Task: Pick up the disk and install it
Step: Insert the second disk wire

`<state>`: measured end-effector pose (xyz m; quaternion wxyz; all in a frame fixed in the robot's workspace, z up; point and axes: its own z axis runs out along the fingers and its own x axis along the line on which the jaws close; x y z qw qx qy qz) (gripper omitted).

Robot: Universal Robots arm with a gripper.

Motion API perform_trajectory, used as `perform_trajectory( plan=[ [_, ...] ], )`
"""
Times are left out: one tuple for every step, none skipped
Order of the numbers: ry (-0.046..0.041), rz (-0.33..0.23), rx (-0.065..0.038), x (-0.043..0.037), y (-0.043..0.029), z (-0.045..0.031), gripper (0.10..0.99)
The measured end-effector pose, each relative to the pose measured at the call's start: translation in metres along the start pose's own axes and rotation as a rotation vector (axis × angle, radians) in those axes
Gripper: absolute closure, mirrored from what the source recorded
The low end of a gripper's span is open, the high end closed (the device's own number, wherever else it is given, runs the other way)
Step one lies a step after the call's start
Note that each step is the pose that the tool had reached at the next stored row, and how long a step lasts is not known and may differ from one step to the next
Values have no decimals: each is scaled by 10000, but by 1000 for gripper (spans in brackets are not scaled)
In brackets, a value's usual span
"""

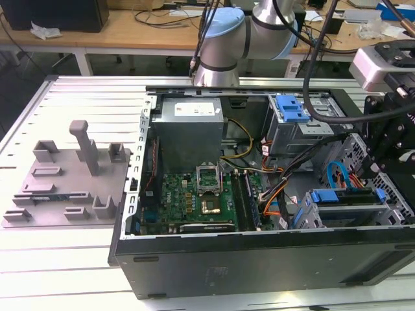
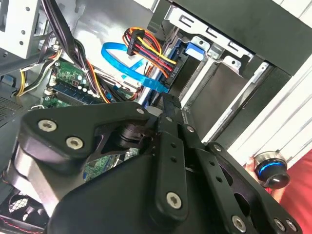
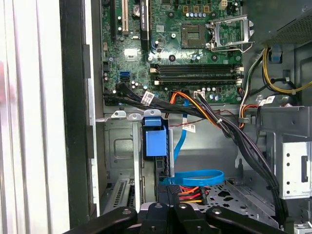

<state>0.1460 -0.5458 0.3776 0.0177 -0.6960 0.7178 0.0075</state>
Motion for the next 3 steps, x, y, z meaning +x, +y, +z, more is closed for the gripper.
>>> perform_trajectory(
  plan=[
    [0, 0, -1, 0, 1, 0, 980],
    [0, 0, 0, 0, 1, 0, 980],
    [0, 0, 0, 0, 2, 0, 980]
  ],
)
